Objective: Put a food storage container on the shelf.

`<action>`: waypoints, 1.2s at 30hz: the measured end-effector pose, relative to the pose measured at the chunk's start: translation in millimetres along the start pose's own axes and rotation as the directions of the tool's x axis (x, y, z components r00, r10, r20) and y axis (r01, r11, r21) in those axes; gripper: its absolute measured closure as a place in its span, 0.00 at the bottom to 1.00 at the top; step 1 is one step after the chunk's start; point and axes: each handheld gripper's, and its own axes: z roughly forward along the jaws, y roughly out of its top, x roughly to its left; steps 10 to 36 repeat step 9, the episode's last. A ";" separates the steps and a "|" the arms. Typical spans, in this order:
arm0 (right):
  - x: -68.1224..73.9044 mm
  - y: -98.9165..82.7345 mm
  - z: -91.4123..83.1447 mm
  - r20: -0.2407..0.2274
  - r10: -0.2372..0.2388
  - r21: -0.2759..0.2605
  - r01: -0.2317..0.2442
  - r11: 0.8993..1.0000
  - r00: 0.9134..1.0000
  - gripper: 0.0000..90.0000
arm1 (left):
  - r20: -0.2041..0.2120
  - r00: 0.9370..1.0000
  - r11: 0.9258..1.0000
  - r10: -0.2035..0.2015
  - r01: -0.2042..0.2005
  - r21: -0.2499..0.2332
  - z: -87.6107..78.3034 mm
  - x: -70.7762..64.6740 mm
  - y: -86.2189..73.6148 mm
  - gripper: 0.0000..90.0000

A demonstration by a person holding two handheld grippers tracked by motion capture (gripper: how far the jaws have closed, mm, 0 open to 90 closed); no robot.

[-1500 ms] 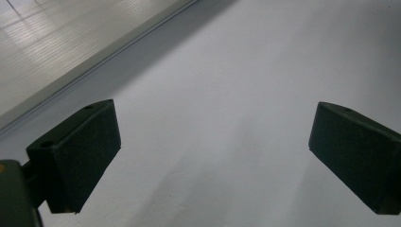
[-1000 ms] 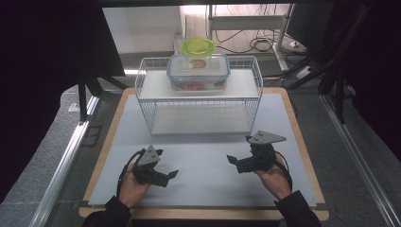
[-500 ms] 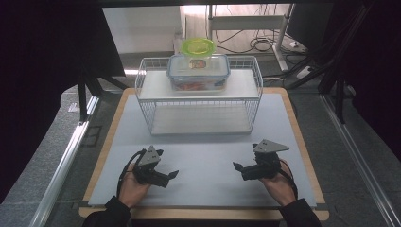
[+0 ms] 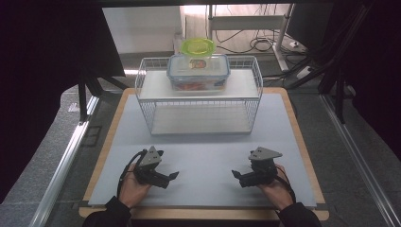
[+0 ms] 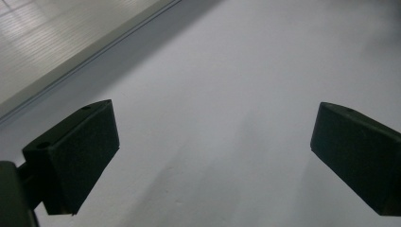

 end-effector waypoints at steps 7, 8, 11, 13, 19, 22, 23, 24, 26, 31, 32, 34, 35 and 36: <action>-1.8 -3.0 4.1 0.003 0.015 0.031 -0.015 0.999 1.000 0.00 | -0.002 1.000 1.000 0.003 -0.003 0.008 1.0 -0.1 0.1 0.02; -1.9 -3.0 4.0 0.005 0.014 0.030 -0.014 0.999 1.000 0.00 | -0.002 1.000 1.000 0.004 -0.004 0.008 1.0 0.1 0.3 0.02; -2.2 -2.9 4.0 0.007 0.014 0.028 -0.015 1.000 1.000 0.00 | -0.003 1.000 1.000 0.004 -0.004 0.008 1.1 0.1 0.4 0.02; -2.2 -2.9 4.0 0.007 0.014 0.028 -0.015 1.000 1.000 0.00 | -0.003 1.000 1.000 0.004 -0.004 0.008 1.1 0.1 0.4 0.02; -2.2 -2.9 4.0 0.007 0.014 0.028 -0.015 1.000 1.000 0.00 | -0.003 1.000 1.000 0.004 -0.004 0.008 1.1 0.1 0.4 0.02; -2.2 -2.9 4.0 0.007 0.014 0.028 -0.015 1.000 1.000 0.00 | -0.003 1.000 1.000 0.004 -0.004 0.008 1.1 0.1 0.4 0.02; -2.2 -2.9 4.0 0.007 0.014 0.028 -0.015 1.000 1.000 0.00 | -0.003 1.000 1.000 0.004 -0.004 0.008 1.1 0.1 0.4 0.02; -2.2 -2.9 4.0 0.007 0.014 0.028 -0.015 1.000 1.000 0.00 | -0.003 1.000 1.000 0.004 -0.004 0.008 1.1 0.1 0.4 0.02; -2.2 -2.9 4.0 0.007 0.014 0.028 -0.015 1.000 1.000 0.00 | -0.003 1.000 1.000 0.004 -0.004 0.008 1.1 0.1 0.4 0.02; -2.2 -2.9 4.0 0.007 0.014 0.028 -0.015 1.000 1.000 0.00 | -0.003 1.000 1.000 0.004 -0.004 0.008 1.1 0.1 0.4 0.02; -2.2 -2.9 4.0 0.007 0.014 0.028 -0.015 1.000 1.000 0.00 | -0.003 1.000 1.000 0.004 -0.004 0.008 1.1 0.1 0.4 0.02; -2.2 -2.9 4.0 0.007 0.014 0.028 -0.015 1.000 1.000 0.00 | -0.003 1.000 1.000 0.004 -0.004 0.008 1.1 0.1 0.4 0.02; -2.2 -2.9 4.0 0.007 0.014 0.028 -0.015 1.000 1.000 0.00 | -0.003 1.000 1.000 0.004 -0.004 0.008 1.1 0.1 0.4 0.02; -2.2 -2.9 4.0 0.007 0.014 0.028 -0.015 1.000 1.000 0.00 | -0.003 1.000 1.000 0.004 -0.004 0.008 1.1 0.1 0.4 0.02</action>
